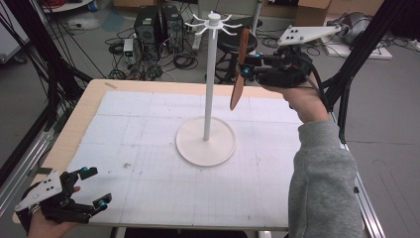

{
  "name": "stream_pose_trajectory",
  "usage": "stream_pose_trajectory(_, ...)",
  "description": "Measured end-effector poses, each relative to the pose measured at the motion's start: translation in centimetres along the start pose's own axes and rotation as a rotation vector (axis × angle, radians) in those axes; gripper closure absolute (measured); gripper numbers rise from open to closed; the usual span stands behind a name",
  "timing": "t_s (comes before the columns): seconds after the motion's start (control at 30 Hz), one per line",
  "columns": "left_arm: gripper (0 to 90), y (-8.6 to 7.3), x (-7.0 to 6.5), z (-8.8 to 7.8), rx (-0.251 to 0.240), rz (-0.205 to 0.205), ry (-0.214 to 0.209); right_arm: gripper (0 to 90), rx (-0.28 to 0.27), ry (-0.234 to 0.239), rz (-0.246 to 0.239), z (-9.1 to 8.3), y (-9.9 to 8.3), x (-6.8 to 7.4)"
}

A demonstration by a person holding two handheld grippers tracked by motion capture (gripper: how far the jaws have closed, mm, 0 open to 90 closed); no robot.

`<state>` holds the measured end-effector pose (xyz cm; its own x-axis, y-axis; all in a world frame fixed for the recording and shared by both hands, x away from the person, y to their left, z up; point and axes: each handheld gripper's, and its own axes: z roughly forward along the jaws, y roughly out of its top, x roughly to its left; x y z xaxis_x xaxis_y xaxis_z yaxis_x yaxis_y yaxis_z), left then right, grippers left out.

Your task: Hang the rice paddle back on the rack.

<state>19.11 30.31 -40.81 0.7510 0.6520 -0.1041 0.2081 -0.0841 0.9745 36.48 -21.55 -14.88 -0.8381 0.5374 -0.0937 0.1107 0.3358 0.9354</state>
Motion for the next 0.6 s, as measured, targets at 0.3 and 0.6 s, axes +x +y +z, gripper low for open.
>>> stream_pose_trajectory(0.3, 1.8, -0.1, 0.1, -0.2, -0.004, -0.005, 0.008, 64.2, 0.014, -0.02, 0.013, 0.9, 0.4, 0.2)
stream_pose_trajectory(0.6, 1.8, -0.2, 0.3, -0.4, -0.005, -0.013, 0.016, 64.2, -0.009, -0.037, 0.02, 1.2, 0.5, 0.1)
